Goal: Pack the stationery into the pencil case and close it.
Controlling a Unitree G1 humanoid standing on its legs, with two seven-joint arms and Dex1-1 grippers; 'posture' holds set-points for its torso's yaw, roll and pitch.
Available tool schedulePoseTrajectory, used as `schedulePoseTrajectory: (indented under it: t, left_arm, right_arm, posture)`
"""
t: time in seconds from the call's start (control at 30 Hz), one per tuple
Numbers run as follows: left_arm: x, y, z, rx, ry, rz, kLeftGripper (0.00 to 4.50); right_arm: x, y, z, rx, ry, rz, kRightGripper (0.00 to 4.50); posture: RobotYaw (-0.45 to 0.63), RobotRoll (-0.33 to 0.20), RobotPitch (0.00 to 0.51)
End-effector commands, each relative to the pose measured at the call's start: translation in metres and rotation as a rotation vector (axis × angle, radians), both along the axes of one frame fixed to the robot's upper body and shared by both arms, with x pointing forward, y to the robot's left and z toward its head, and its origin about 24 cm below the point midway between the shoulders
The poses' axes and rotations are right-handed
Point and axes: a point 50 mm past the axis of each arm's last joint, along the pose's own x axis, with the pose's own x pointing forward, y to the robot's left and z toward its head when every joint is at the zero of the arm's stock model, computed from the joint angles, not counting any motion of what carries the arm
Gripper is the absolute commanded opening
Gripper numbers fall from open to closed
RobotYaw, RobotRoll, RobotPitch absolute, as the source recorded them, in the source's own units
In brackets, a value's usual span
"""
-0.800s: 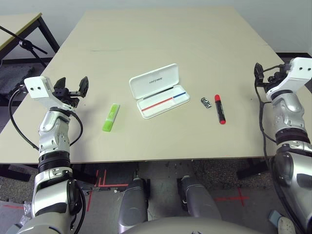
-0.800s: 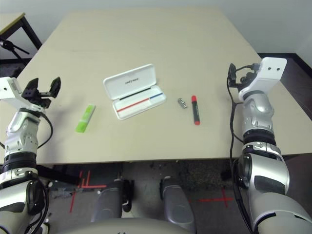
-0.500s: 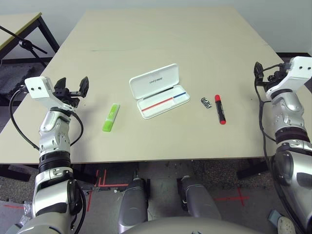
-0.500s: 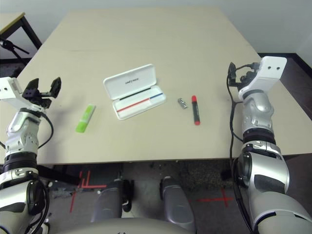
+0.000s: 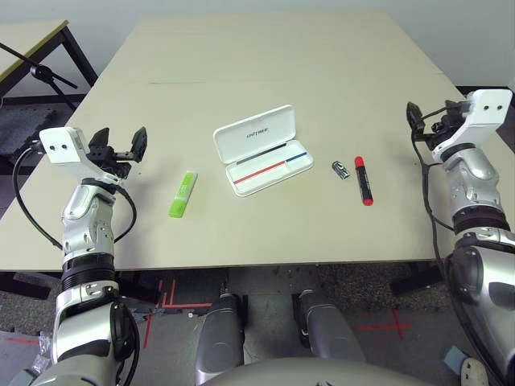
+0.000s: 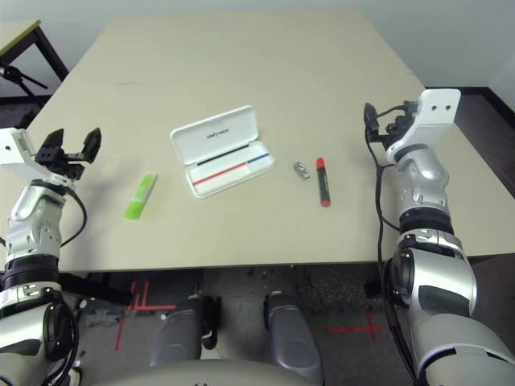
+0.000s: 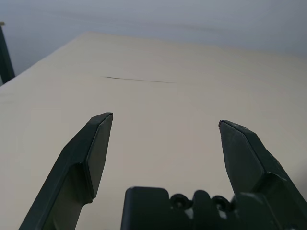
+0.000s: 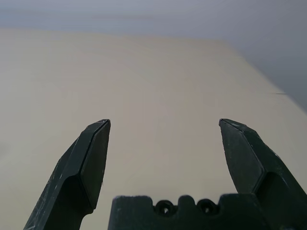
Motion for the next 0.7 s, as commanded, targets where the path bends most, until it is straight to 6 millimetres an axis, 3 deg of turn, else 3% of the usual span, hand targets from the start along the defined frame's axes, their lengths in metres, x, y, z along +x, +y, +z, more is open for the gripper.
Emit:
schedulePoseTrajectory:
  t: [0.03,0.4,0.6,0.7]
  left_arm:
    - [-0.002,-0.014,-0.001,0.011,0.017,-0.082,4.47]
    - [-0.009,-0.043,0.011,0.057,0.028,-0.269,4.47]
    - [-0.018,-0.059,0.019,0.082,0.070,-0.426,4.47]
    - [-0.032,-0.080,0.022,0.119,0.126,-0.614,4.47]
  right_arm:
    - [-0.003,0.007,0.000,-0.068,0.051,0.142,4.50]
    - [-0.029,0.035,-0.011,-0.234,0.260,0.574,4.50]
    - [-0.035,0.040,-0.011,-0.246,0.302,0.647,4.50]
    - [-0.034,0.040,-0.012,-0.250,0.303,0.644,4.50]
  posture:
    - [-0.10,0.000,0.104]
    - [-0.09,0.000,0.111]
    - [-0.08,0.000,0.116]
    - [-0.08,0.000,0.118]
